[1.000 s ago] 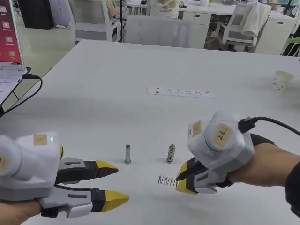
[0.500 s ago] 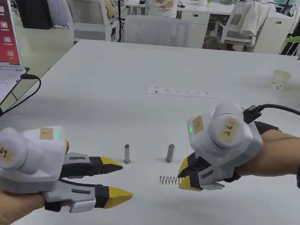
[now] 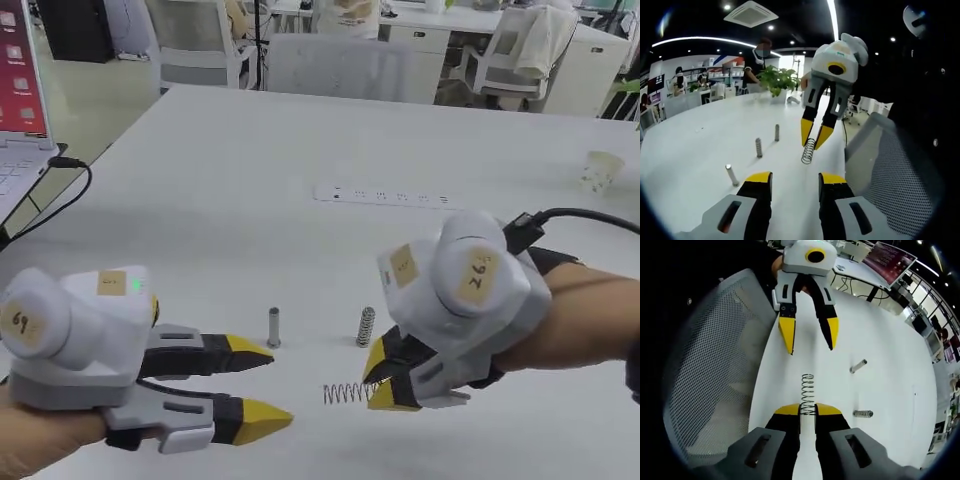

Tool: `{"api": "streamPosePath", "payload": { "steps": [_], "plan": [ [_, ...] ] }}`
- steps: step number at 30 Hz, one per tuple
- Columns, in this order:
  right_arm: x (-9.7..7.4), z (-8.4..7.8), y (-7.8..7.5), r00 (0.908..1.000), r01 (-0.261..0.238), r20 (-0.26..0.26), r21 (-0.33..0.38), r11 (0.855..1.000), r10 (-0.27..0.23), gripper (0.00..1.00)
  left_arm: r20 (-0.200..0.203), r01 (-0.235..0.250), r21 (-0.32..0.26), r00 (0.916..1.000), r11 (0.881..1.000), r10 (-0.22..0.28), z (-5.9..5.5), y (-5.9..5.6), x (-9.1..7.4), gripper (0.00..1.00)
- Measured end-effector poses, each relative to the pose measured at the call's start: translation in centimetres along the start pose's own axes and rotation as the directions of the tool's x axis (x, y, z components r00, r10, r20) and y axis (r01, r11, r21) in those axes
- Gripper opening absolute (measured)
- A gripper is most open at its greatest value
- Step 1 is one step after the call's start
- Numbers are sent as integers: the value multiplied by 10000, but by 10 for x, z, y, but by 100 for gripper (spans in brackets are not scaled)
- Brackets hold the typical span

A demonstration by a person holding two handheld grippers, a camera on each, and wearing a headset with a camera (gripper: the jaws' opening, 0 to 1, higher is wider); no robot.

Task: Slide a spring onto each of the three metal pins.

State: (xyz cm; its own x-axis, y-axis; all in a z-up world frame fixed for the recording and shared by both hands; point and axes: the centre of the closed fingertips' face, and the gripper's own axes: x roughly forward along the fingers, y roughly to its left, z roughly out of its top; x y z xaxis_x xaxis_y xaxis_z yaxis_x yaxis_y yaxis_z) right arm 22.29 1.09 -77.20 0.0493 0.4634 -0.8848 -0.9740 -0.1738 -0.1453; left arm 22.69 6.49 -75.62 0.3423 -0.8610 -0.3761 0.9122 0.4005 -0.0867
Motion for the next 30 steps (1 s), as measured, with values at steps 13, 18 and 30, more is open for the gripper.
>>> {"api": "streamPosePath", "payload": {
  "steps": [13, 18, 30],
  "plan": [
    [0, 16, 3, 9999, -151, 48, -426, 9990, 154, 8, 114, 124, 49, 9999, 9999, -124, 4, -5, 3, 29],
    [1, 21, 3, 9998, -171, 78, -521, 9985, 175, 8, 147, 162, 59, 9998, 9999, -163, 5, -6, 4, 28],
    [3, 34, 1, 9995, -164, 242, -724, 9972, 182, 8, 200, 162, 109, 9997, 9998, -164, 7, -7, 4, 27]
  ]
}}
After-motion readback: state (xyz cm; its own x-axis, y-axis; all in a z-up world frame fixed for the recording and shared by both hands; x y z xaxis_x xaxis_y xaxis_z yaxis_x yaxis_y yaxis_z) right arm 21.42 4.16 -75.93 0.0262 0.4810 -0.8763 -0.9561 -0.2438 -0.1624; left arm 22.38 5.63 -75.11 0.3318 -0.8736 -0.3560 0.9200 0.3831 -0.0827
